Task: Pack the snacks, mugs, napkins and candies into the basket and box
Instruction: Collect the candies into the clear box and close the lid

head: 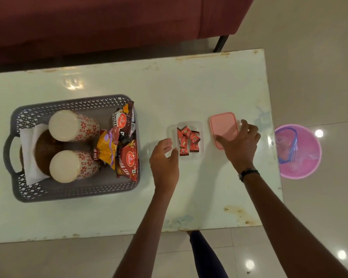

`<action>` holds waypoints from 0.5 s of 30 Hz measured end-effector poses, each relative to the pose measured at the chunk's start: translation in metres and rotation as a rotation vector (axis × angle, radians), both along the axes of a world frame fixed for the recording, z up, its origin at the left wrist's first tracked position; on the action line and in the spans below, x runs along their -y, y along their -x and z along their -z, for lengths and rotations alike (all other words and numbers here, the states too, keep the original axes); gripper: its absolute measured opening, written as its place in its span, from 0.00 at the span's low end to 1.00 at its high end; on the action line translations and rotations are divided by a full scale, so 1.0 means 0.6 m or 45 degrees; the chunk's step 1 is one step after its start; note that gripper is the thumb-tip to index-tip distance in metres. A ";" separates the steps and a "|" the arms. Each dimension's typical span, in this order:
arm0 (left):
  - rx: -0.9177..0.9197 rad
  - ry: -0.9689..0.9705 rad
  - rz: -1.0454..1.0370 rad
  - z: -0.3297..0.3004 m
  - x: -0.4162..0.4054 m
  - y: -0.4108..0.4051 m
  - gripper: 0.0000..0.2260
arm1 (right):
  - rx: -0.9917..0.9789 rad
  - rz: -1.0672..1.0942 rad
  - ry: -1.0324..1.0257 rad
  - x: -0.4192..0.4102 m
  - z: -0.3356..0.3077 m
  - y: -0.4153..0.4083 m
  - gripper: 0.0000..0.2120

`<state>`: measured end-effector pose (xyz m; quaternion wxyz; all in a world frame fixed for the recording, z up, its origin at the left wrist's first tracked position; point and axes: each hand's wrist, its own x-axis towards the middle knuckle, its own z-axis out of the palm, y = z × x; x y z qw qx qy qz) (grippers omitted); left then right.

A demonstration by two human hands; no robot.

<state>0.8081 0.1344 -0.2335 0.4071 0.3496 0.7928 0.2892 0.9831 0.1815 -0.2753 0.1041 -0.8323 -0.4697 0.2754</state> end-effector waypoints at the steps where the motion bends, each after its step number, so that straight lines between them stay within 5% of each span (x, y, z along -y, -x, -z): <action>1: 0.017 0.008 0.002 0.000 0.000 -0.001 0.13 | -0.043 0.004 0.008 -0.006 0.003 -0.003 0.43; 5: 0.067 0.028 -0.001 -0.001 0.001 -0.004 0.15 | -0.400 0.128 0.137 -0.015 -0.003 -0.010 0.33; 8: 0.130 0.004 -0.017 -0.004 0.001 -0.003 0.15 | -0.387 0.041 -0.023 0.001 -0.031 0.011 0.17; 15: 0.155 -0.026 0.179 0.006 0.001 -0.002 0.20 | -0.237 -0.301 -0.077 0.058 -0.054 0.114 0.34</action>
